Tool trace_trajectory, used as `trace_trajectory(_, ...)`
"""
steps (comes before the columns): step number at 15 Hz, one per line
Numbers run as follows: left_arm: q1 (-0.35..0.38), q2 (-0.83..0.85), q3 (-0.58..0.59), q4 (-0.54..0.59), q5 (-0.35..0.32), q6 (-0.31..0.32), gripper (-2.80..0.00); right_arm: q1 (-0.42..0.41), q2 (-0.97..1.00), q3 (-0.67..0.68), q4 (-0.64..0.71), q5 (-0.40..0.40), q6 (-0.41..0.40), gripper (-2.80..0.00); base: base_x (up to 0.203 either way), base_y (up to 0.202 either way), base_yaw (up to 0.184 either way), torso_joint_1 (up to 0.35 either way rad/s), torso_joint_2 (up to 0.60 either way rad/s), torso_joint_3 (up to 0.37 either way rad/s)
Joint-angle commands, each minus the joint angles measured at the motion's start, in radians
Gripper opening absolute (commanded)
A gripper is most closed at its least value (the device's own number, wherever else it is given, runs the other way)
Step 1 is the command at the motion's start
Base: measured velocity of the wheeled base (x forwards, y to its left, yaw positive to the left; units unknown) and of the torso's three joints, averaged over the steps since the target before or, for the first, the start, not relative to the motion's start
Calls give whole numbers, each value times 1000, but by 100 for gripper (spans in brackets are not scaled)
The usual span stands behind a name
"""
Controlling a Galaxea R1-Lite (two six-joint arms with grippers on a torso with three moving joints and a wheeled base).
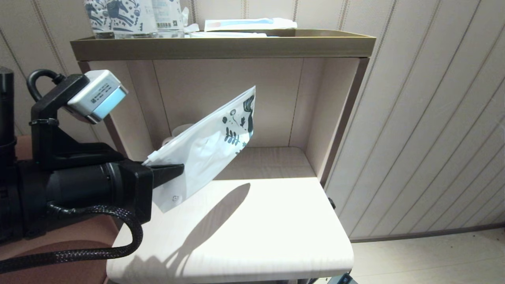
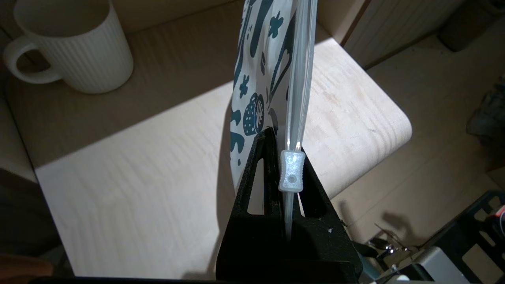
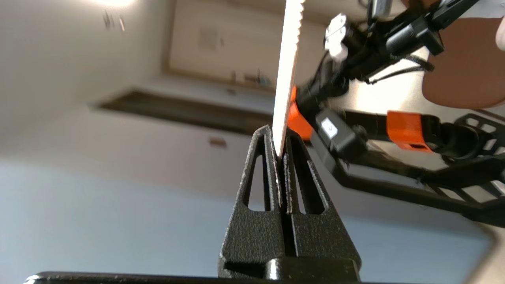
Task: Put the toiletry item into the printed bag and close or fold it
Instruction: Place the comb into the storage bag
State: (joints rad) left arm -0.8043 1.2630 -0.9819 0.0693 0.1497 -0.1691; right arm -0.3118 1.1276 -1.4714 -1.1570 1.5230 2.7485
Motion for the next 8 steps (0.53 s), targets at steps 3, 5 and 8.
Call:
trace_trajectory(3,0,38,28,-105,5,0,-280,-110,49,-44,-54,47,51,-280,0,0,0,0,0,0)
trace_trajectory(5,0,19,36,-108,10,2,-280,-93,45,-41,-214,47,52,-280,0,0,0,0,0,0)
trace_trajectory(8,0,-5,35,-98,11,3,-280,-164,26,-83,-376,47,52,-280,0,0,0,0,0,0)
